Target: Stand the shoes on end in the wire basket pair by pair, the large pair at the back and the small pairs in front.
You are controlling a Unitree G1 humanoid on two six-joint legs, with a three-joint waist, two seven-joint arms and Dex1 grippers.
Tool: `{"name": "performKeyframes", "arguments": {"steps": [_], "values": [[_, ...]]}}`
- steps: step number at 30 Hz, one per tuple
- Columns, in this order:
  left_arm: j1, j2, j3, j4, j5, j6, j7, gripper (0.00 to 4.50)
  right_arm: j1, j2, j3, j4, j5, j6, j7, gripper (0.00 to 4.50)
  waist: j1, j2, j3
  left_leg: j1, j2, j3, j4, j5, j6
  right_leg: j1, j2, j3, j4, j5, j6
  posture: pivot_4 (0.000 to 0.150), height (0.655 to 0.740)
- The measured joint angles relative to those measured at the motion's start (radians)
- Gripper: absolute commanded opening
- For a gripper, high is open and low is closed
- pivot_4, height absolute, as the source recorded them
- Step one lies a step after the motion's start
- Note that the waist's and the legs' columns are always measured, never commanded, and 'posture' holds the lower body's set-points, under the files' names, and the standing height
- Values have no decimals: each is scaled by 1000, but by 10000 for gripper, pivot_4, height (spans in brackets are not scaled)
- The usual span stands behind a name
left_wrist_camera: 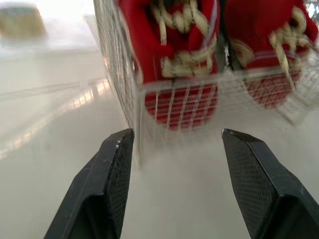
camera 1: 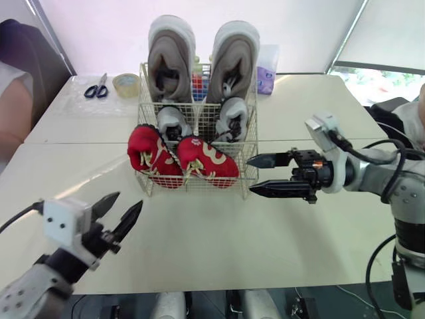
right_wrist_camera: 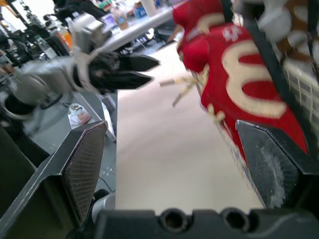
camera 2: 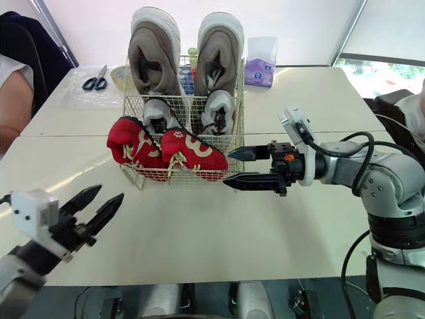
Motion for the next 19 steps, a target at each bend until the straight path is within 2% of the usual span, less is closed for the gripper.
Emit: {"name": "performKeyframes", "arguments": {"steps": [1, 3, 4, 6, 15, 19], "values": [[67, 41, 66, 2, -71, 25, -25, 28437, 33, -26, -1, -6, -8, -4, 10, 45000, 1, 0, 0, 0, 0, 0, 0, 0, 0, 0, 0, 0, -1, 0, 0, 1500, 7400], [141, 108, 163, 20, -134, 60, -91, 28437, 89, -68, -15, -8, -22, -10, 32, 45000, 2, 1, 0, 0, -1, 0, 0, 0, 0, 0, 0, -1, -2, -3, 3, 1500, 7400], [174, 155, 207, 50, -138, 79, -136, 28437, 135, -101, -28, -7, -34, -19, 47, 45000, 4, 1, 0, 0, -1, 0, 0, 0, 0, 1, 0, -2, -3, -3, 3, 1500, 7400], [193, 186, 234, 117, -111, 99, -188, 28437, 202, -139, -54, 0, -66, -42, 60, 45000, 1, 3, 0, 0, -1, 0, 0, 0, 0, 1, 0, -1, -4, -3, 3, 1500, 7400], [81, 194, 53, 267, 32, 90, -302, 28437, 389, -143, -102, -90, -96, -80, 34, 45000, 0, 4, -1, 0, 0, 1, -2, 0, -1, -1, 1, 0, -3, -4, 1, 1500, 7400], [20, 178, -4, 312, 71, 86, -327, 28437, 407, -108, -96, -108, -96, -83, 0, 45000, 0, 4, -1, 0, 0, 2, -2, 0, -1, -1, 0, 1, -3, -4, 1, 1500, 7400]]}}
